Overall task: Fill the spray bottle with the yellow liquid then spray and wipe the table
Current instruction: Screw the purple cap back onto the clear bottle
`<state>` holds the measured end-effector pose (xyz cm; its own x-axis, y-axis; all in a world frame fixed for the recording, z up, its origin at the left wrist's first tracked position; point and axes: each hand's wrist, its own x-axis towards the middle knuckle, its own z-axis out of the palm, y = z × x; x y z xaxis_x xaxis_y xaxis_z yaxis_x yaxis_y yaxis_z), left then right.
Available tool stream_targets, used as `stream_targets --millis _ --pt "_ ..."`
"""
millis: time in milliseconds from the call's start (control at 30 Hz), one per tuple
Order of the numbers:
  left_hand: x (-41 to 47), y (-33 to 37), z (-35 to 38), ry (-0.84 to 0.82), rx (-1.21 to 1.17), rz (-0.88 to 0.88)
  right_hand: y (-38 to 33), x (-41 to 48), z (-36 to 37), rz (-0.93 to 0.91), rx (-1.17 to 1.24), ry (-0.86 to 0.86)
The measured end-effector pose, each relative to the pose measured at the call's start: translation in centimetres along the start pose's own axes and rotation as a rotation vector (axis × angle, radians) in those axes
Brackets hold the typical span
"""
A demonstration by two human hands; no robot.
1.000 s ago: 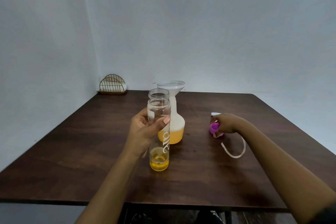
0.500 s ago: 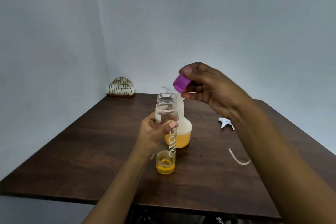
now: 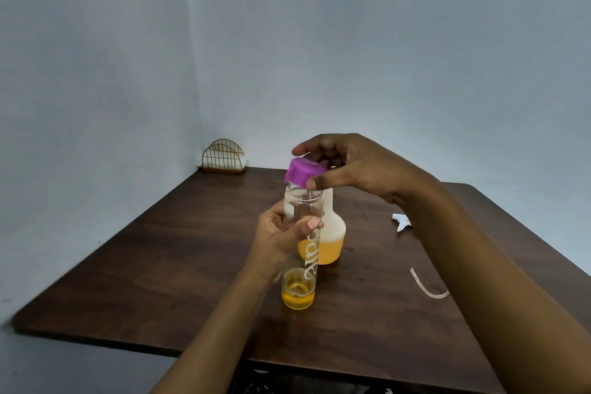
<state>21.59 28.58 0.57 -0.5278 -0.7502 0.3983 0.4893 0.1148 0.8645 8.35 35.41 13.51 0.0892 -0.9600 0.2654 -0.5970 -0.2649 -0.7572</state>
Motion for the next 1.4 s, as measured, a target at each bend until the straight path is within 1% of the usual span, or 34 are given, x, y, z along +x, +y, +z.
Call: stream_targets --millis 133,267,367,433,467,500,567,633,667,700,767,867,933,1167,1300,1400 --pt "-0.1 0.0 0.1 -0.008 0.012 0.008 -1.2 0.2 -0.4 0.001 -0.176 -0.097" --pt "-0.1 0.1 0.1 -0.001 0.028 0.01 -3.0 1.0 -0.4 -0.005 -0.584 -0.086" --pt "-0.1 0.1 0.1 -0.013 0.044 0.013 -3.9 1.6 0.6 0.095 -0.803 -0.016" --pt "-0.1 0.0 0.1 -0.009 0.041 0.014 -4.0 1.6 1.4 0.116 -0.994 0.069" --pt "-0.1 0.0 0.0 -0.004 0.034 0.015 -3.8 1.5 1.5 0.118 -1.027 0.099" --pt "0.0 0.0 0.0 0.0 0.031 0.015 -3.6 1.3 1.4 0.128 -0.993 0.119" --pt "0.1 0.0 0.0 0.007 0.042 -0.001 -3.0 0.9 0.3 0.147 -0.756 0.104" --pt "0.2 0.0 -0.1 0.008 0.051 -0.017 -2.3 0.7 -1.1 0.098 -0.47 -0.009" --pt "0.2 0.0 -0.2 0.006 0.051 -0.018 -1.9 0.6 -1.5 0.056 -0.389 -0.067" --pt "0.2 0.1 -0.2 0.002 0.049 -0.018 -1.6 0.5 -1.7 0.023 -0.358 -0.109" --pt "0.2 0.1 -0.2 -0.007 0.05 -0.02 -1.3 0.7 -1.5 0.005 -0.417 -0.133" --pt "0.3 0.1 -0.1 -0.005 0.067 -0.018 -1.5 1.5 -0.5 -0.062 -0.626 -0.081" --pt "0.3 0.1 -0.1 -0.001 0.068 -0.014 -1.8 1.8 -0.4 -0.096 -0.676 -0.093" --pt "0.3 0.1 -0.2 -0.016 0.075 -0.012 -2.2 2.5 -2.2 -0.088 -0.457 -0.39" --pt "0.2 0.1 -0.2 -0.029 0.077 -0.013 -2.9 3.3 -2.6 -0.109 -0.449 -0.533" --pt "0.3 0.2 -0.3 -0.04 0.066 -0.019 -3.2 4.0 -2.8 -0.128 -0.483 -0.603"
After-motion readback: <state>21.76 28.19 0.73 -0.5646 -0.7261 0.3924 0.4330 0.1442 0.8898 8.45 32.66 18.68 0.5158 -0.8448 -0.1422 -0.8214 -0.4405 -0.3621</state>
